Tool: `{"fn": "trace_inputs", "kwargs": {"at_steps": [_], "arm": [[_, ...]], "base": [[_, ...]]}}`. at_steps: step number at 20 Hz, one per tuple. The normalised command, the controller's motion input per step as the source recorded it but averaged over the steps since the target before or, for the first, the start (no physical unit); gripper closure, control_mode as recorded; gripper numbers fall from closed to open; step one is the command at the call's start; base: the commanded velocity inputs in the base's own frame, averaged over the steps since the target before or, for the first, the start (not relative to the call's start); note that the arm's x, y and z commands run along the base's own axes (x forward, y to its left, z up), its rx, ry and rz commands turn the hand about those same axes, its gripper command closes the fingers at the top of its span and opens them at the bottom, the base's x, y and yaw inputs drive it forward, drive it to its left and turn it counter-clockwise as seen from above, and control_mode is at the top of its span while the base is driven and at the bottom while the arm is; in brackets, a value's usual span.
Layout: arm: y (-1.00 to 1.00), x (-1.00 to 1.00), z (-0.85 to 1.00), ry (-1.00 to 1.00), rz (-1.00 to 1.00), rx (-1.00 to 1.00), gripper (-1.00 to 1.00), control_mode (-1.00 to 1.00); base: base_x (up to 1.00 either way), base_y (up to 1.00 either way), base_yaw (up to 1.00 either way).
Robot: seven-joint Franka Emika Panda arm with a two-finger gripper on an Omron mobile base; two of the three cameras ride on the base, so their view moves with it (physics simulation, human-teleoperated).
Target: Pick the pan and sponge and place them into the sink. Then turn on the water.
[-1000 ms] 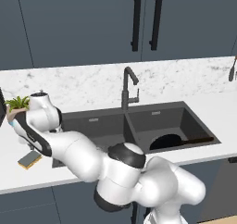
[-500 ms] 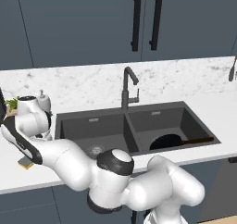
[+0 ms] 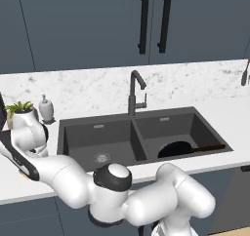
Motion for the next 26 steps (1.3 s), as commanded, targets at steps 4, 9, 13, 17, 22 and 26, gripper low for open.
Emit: {"fn": "trace_inputs", "kwargs": {"at_steps": [4,9,13,17,22,26], "arm": [[0.13,0.12,-0.18,0.01,-0.15,0.0,-1.0,-1.0],[0.08,0.21,-0.19,0.0,-0.11,0.0,-1.0,-1.0],[0.08,0.21,-0.17,0.04,-0.06,-0.02,-1.0,-1.0],[0.03,0.11,-0.24,0.02,-0.03,-0.03,-1.0,-1.0],[0.09,0.12,-0.25,0.04,-0.02,-0.05,-1.0,-1.0],[0.09,0.06,-0.3,0.0,-0.03,0.0,-1.0,-1.0]], "base": [[0.0,0.0,0.0],[0.0,0.0,0.0],[0.0,0.0,0.0],[0.0,0.0,0.0],[0.0,0.0,0.0],[0.0,0.0,0.0]]}}
